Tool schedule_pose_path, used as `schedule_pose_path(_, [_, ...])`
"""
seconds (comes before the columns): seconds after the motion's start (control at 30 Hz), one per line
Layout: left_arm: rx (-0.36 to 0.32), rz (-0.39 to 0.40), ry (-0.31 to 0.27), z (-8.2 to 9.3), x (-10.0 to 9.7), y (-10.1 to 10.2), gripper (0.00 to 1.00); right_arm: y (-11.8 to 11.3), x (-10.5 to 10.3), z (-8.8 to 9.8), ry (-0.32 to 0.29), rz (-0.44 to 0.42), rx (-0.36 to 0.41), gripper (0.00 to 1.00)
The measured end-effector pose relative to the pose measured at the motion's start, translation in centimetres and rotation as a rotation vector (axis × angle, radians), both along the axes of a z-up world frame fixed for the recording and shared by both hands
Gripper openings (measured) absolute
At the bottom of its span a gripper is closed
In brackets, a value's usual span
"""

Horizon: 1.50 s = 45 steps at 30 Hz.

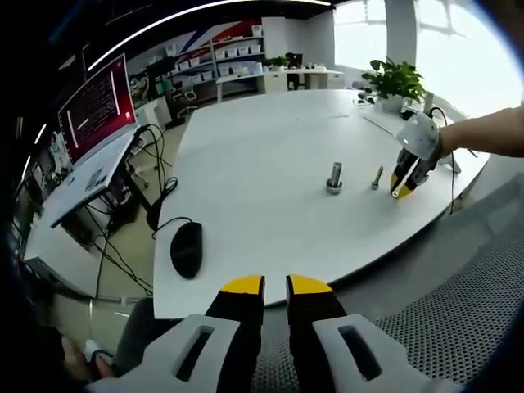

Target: Place the washer onto the threaded stud by aligning its center hole with the stud, sliding it down to the base, and recovering from edge contact or off-axis alignment until the washer reaches the visible bottom stop.

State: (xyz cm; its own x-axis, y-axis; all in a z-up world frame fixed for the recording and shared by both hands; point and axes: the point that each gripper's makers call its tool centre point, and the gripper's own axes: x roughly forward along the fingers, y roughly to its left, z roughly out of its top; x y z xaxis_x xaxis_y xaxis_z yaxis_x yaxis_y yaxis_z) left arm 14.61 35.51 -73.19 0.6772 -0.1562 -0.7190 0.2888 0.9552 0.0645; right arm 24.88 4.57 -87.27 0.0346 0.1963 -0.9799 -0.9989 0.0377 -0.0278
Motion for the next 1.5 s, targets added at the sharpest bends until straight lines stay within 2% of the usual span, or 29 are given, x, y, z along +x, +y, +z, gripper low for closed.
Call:
schedule_pose_path(0.37, [-0.001, 0.002, -0.001, 0.0, 0.0, 0.0, 0.08, -0.2, -0.2, 0.0, -0.01, 0.034, -0.064, 0.15])
schedule_pose_path(0.87, [-0.002, 0.002, -0.002, 0.1, 0.0, 0.0, 0.08, -0.3, -0.4, 0.2, -0.006, 0.003, -0.03, 0.15])
schedule_pose_path(1.13, [-0.002, 0.0, -0.004, 0.1, 0.0, 0.0, 0.08, -0.3, -0.5, 0.2, -0.017, -0.001, -0.042, 0.15])
schedule_pose_path(1.43, [-0.002, -0.003, -0.003, 0.1, 0.0, -0.1, 0.08, -0.6, -0.4, 0.5, -0.025, -0.027, -0.032, 0.14])
schedule_pose_path(1.5, [-0.003, -0.003, -0.005, 0.1, 0.0, -0.1, 0.08, -0.6, 0.0, 1.1, -0.041, -0.023, -0.023, 0.14])
